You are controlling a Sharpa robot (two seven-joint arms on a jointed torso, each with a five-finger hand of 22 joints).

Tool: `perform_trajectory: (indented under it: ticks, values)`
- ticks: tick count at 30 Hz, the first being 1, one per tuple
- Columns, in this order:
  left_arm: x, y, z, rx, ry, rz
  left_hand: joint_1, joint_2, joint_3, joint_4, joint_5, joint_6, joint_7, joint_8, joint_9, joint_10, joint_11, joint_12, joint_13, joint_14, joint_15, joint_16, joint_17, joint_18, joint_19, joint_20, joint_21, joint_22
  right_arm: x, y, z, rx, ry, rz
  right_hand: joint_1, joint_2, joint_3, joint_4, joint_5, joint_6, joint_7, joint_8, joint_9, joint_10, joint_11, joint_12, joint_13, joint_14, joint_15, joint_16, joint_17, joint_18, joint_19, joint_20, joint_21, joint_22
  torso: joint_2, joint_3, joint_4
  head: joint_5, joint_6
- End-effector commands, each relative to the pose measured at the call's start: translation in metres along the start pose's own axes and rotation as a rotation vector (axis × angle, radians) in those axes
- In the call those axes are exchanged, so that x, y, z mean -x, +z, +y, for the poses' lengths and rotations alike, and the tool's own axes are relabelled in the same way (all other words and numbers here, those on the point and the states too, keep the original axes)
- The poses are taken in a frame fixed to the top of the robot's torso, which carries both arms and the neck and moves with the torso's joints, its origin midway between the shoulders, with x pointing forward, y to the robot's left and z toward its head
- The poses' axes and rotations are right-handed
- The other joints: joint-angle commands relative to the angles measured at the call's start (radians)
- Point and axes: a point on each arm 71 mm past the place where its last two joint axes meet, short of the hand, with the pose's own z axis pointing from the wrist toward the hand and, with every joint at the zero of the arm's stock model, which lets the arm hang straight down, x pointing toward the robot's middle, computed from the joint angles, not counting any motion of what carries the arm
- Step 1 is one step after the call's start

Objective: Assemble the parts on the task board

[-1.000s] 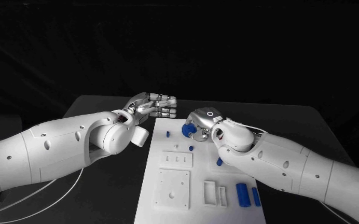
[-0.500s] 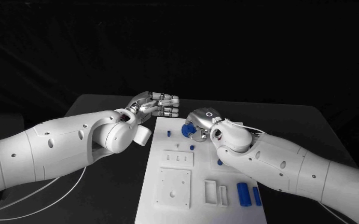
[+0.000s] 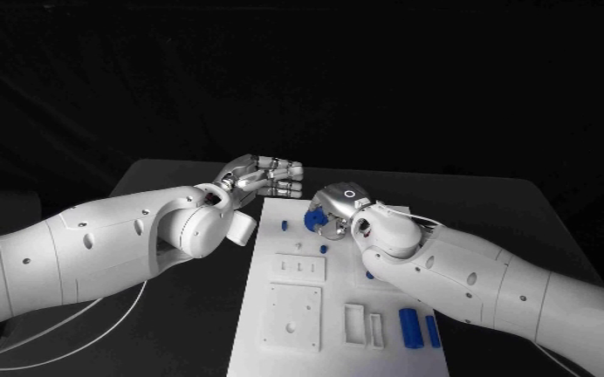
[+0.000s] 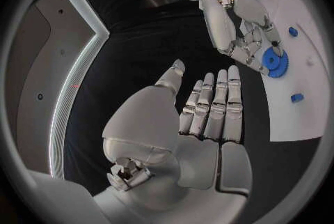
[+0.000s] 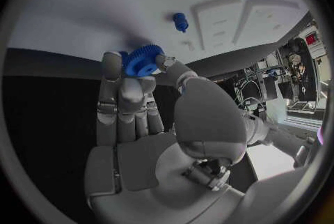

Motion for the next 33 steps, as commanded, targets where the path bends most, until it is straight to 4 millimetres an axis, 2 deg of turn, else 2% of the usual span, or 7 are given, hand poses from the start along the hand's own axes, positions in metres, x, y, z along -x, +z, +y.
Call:
perform_trajectory:
  ticks: [1,8,10,13,19,23,33]
  values:
    - [-0.0023,0.0008,-0.0016,-0.013,0.002,0.015,-0.004,0.002,0.001,-0.005,0.002,-0.008,-0.002,-0.006,-0.002,-0.006,-0.001,0.000,0.002,-0.004,0.000,-0.005,0.000,-0.009,-0.005,-0.001,-0.003,-0.001,-0.0050,-0.0009,-0.0018,-0.006,-0.015,0.017,0.002,-0.003,0.005,-0.002,-0.006,-0.004,0.004,0.002,0.001,0.006,0.002,0.000,-0.001,0.001,-0.004,0.000,-0.001,-0.012,0.033,-0.006,-0.001,-0.001,0.000,0.0005,-0.0002,0.001,-0.001]
    - [-0.0021,0.0008,-0.0015,-0.013,0.002,0.015,-0.004,0.002,0.001,-0.005,0.002,-0.008,-0.002,-0.006,-0.002,-0.006,-0.001,0.000,0.002,-0.004,0.000,-0.005,0.000,-0.009,-0.005,-0.001,-0.003,-0.001,-0.0064,-0.0013,-0.0051,-0.017,-0.017,0.022,0.005,-0.010,-0.003,-0.006,-0.014,-0.055,0.015,0.002,0.001,0.000,0.006,-0.011,-0.011,0.000,-0.001,-0.005,-0.005,-0.009,0.032,-0.004,-0.013,-0.007,0.000,0.0013,-0.0012,0.000,-0.003]
    - [-0.0019,0.0008,-0.0015,-0.013,0.002,0.014,-0.004,0.002,0.001,-0.005,0.002,-0.008,-0.002,-0.006,-0.002,-0.006,-0.001,0.000,0.002,-0.004,0.000,-0.005,0.000,-0.009,-0.005,-0.001,-0.003,-0.001,-0.0067,-0.0016,-0.0064,-0.021,-0.017,0.023,0.010,-0.012,-0.010,-0.009,-0.015,-0.142,0.024,0.000,-0.004,-0.002,0.010,-0.015,-0.014,0.000,0.001,-0.006,-0.006,-0.007,0.032,-0.002,-0.015,-0.008,0.000,0.0013,-0.0012,0.000,-0.003]
    - [-0.0018,0.0007,-0.0015,-0.013,0.002,0.014,-0.004,0.002,0.001,-0.005,0.002,-0.008,-0.002,-0.006,-0.002,-0.006,-0.001,0.000,0.002,-0.004,0.000,-0.005,0.000,-0.009,-0.005,-0.001,-0.003,-0.001,-0.0071,-0.0022,-0.0077,-0.024,-0.017,0.025,0.019,-0.010,-0.025,-0.011,-0.014,-0.193,0.028,-0.002,-0.005,-0.003,0.013,-0.017,-0.018,0.000,0.003,-0.007,-0.006,-0.003,0.032,0.001,-0.017,-0.011,0.000,0.0013,-0.0018,0.001,-0.004]
    - [-0.0014,0.0006,-0.0014,-0.011,0.002,0.014,-0.004,0.002,0.001,-0.005,0.002,-0.008,-0.002,-0.006,-0.002,-0.006,-0.001,0.000,0.002,-0.004,0.000,-0.005,0.000,-0.009,-0.005,-0.001,-0.003,-0.001,-0.0082,-0.0041,-0.0091,-0.025,-0.015,0.029,0.023,-0.009,-0.031,-0.010,-0.013,-0.200,0.029,-0.003,-0.006,-0.003,0.014,-0.019,-0.021,0.000,0.003,-0.007,-0.005,-0.002,0.033,0.002,-0.016,-0.011,-0.001,0.0021,-0.0022,-0.001,-0.004]
    - [-0.0011,0.0004,-0.0013,-0.011,0.002,0.014,-0.004,0.002,0.001,-0.005,0.002,-0.008,-0.002,-0.006,-0.002,-0.006,-0.001,0.000,0.002,-0.004,0.000,-0.005,0.000,-0.009,-0.005,-0.001,-0.003,-0.001,-0.0091,-0.0051,-0.0101,-0.027,-0.013,0.031,0.024,-0.010,-0.031,-0.010,-0.010,-0.198,0.029,-0.003,-0.006,-0.004,0.014,-0.019,-0.021,0.000,0.003,-0.007,-0.005,-0.001,0.033,0.002,-0.016,-0.011,0.000,0.0011,-0.0025,-0.002,-0.004]
    - [-0.0006,0.0001,-0.0012,-0.010,0.002,0.014,-0.004,0.002,0.001,-0.005,0.002,-0.008,-0.002,-0.006,-0.002,-0.006,-0.001,0.000,0.002,-0.004,0.000,-0.005,0.000,-0.009,-0.005,-0.001,-0.003,-0.001,-0.0103,-0.0073,-0.0102,-0.026,-0.006,0.034,0.018,-0.008,-0.029,-0.008,-0.009,-0.169,0.027,-0.001,-0.004,-0.004,0.013,-0.017,-0.022,0.000,0.003,-0.008,-0.006,-0.002,0.033,0.001,-0.016,-0.012,-0.001,0.0007,-0.0018,-0.002,-0.007]
